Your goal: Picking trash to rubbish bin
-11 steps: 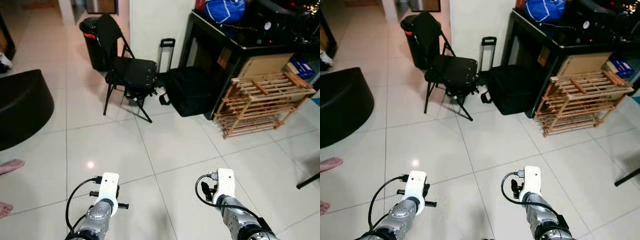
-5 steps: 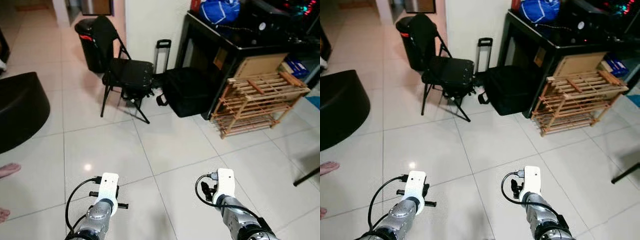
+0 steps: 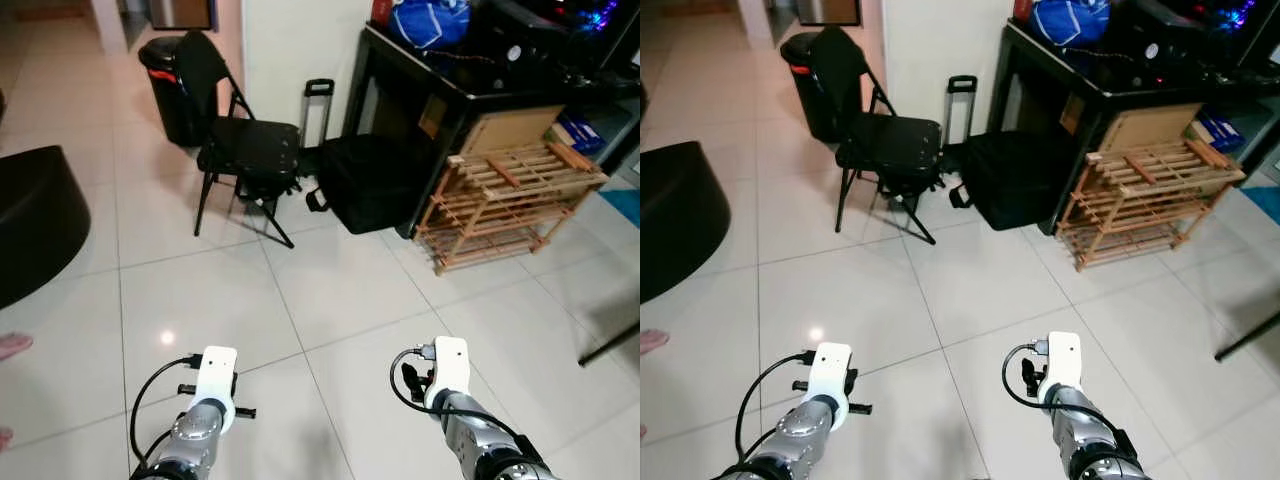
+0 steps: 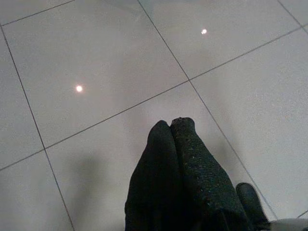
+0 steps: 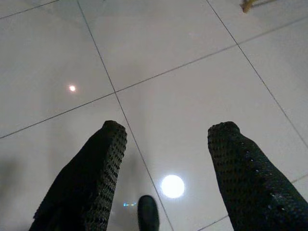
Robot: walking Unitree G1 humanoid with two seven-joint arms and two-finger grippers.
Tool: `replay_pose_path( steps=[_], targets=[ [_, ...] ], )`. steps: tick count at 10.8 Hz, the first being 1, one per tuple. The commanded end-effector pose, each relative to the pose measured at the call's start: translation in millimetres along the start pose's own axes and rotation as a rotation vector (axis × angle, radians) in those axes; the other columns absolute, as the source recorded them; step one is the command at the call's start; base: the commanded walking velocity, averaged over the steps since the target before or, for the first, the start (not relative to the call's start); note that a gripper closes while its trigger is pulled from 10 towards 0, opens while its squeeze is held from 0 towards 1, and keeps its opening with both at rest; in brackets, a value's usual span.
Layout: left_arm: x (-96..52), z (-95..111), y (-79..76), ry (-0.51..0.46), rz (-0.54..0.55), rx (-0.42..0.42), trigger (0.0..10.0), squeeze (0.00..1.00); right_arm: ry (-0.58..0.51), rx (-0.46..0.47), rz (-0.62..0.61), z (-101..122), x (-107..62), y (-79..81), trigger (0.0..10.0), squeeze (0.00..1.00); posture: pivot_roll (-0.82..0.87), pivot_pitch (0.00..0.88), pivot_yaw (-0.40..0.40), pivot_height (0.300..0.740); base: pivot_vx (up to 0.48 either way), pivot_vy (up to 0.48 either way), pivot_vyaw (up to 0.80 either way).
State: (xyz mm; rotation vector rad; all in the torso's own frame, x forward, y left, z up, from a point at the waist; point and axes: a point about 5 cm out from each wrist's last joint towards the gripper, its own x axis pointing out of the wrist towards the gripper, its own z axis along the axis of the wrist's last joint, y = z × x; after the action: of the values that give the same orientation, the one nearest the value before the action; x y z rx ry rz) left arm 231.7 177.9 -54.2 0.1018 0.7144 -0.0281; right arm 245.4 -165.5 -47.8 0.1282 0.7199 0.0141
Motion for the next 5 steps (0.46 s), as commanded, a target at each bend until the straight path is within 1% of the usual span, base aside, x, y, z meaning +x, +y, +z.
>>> replay_pose_path(
  steps=[1,5],
  targets=[
    [0.3,-0.3,-3.4,0.007,-0.001,-0.011,10.0,0.00,0.005,0.000,-0.013,0.1,-0.6,-5.3,10.0,0.00,0.04,0.000,-0.088,0.740,0.000,0.000,-0.80],
    [1.0,1.8,-4.0,0.002,-0.003,-0.013,10.0,0.00,0.000,0.000,-0.010,1.9,0.0,-4.1,10.0,0.00,0.04,0.000,-0.088,0.740,0.000,0.000,-0.80]
  ],
)
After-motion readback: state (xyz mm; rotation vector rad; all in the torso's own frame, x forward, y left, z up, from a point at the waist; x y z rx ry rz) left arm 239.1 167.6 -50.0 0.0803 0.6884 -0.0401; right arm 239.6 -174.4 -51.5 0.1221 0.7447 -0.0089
